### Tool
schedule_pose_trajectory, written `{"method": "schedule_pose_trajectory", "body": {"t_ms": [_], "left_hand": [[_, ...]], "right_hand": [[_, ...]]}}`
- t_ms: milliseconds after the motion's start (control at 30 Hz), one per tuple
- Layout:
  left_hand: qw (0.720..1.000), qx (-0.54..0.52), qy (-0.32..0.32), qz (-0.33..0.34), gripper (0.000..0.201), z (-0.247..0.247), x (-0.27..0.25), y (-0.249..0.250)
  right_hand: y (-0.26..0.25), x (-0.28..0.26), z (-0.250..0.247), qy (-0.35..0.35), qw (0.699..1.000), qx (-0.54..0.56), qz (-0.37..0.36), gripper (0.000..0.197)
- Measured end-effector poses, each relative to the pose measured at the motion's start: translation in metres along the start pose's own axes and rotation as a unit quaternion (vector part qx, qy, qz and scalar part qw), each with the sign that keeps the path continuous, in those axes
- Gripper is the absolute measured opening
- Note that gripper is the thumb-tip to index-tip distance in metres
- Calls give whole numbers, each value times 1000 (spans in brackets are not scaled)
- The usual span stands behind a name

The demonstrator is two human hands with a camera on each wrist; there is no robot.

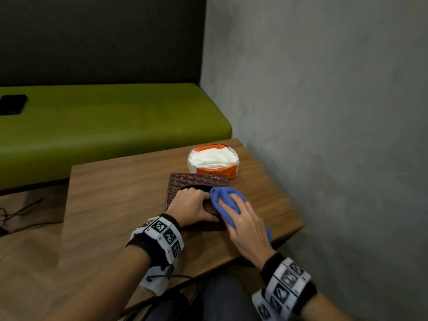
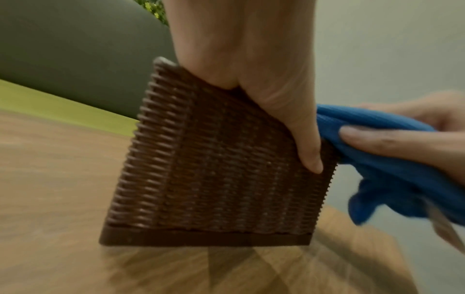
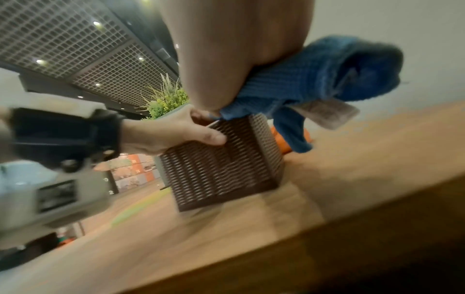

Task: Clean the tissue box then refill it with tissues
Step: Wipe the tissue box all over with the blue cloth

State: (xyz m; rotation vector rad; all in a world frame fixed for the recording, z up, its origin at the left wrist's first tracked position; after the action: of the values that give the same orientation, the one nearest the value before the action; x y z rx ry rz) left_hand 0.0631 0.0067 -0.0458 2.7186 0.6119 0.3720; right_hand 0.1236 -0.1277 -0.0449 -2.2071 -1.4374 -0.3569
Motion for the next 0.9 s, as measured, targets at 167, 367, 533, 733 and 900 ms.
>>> {"method": "schedule_pose_trajectory", "body": {"t_ms": [167, 367, 533, 733, 900], "left_hand": [[989, -3, -100, 110, 71, -2, -3, 5], [978, 55, -197, 38, 86, -12, 7, -2], [997, 10, -50, -62, 70, 7, -4, 20], [999, -38, -18, -34, 85, 2, -8, 4], [999, -44, -21, -20, 58, 2, -12, 8]], "right_hand": [[33, 56, 8, -52, 997, -11, 61, 45], [24, 44, 8, -63, 994, -32, 81, 48], [13, 36, 14, -34, 995, -46, 79, 54], [-4, -3, 3, -80, 996, -25, -42, 61], [6, 13, -3, -91, 994, -58, -19, 62]]}}
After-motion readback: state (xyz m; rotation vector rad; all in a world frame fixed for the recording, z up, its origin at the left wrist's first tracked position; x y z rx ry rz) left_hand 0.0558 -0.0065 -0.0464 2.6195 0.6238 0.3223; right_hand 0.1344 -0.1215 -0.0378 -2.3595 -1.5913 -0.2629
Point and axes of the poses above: each hand's wrist, its own x-axis towards the middle knuckle, its own z-axis out of the palm, y = z × x, the point moved 5 cm from there along x, towards the middle knuckle, and after that the axes turned 12 degrees about y, right-handed, at the moved point
